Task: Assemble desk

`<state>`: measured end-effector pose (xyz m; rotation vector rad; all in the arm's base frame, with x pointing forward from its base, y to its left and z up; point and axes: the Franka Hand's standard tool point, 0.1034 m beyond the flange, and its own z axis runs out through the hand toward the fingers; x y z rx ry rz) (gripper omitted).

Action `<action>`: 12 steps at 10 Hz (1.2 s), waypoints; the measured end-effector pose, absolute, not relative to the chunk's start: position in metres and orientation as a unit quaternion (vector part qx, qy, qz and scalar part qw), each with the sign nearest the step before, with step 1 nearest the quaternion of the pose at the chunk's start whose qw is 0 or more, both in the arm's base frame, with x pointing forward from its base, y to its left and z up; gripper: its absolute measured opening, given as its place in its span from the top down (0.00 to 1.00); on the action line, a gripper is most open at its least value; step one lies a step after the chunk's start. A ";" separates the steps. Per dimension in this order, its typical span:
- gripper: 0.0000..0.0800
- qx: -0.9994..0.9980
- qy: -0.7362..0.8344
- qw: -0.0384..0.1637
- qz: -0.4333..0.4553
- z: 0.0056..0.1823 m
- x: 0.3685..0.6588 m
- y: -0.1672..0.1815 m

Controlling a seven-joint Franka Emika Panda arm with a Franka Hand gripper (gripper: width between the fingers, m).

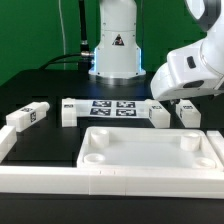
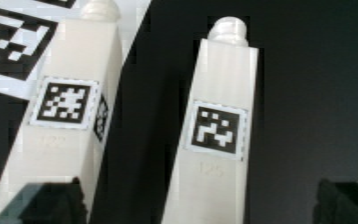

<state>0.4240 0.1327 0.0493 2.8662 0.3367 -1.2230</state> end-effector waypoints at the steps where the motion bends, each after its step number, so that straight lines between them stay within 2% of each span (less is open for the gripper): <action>1: 0.19 0.911 0.101 0.010 -0.400 0.043 0.419 0.131; 2: 0.19 0.911 0.092 0.019 -0.402 0.041 0.418 0.130; 5: 0.19 0.878 0.093 0.024 -0.469 0.040 0.410 0.128; 7: 0.19 0.881 0.087 0.018 -0.466 0.037 0.415 0.129; 12: 0.19 0.876 0.092 0.018 -0.473 0.026 0.409 0.140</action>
Offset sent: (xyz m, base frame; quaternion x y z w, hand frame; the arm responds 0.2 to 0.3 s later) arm 0.0000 0.0000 0.0000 0.0000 -0.1296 0.0000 0.9916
